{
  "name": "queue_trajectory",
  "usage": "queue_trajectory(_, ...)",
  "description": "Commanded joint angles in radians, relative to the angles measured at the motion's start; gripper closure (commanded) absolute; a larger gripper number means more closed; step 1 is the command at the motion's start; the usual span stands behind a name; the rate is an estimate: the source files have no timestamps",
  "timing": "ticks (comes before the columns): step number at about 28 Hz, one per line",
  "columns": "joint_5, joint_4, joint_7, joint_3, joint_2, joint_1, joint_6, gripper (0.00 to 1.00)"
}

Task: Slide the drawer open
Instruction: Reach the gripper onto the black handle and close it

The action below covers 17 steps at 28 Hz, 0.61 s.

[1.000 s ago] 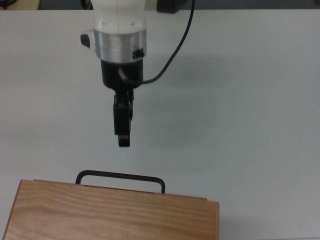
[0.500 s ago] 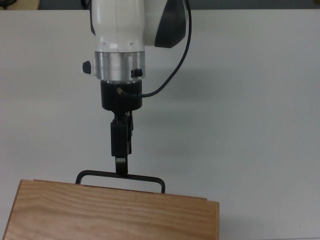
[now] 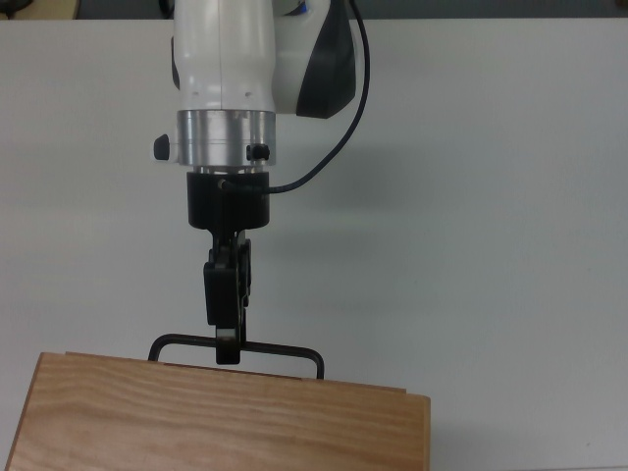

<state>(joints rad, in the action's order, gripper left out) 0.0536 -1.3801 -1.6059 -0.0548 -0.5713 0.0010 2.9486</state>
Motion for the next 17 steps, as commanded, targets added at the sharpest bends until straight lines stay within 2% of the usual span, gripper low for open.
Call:
queue_trajectory(1,-0.015,0.018,0.003,-0.005,-0.016,-0.002,0.021,1.00)
queue_trajectory(11,-0.009,0.001,0.006,-0.007,-0.009,0.001,0.015,1.00)
queue_trajectory(17,-0.011,-0.063,0.006,-0.007,0.039,0.007,0.012,1.00)
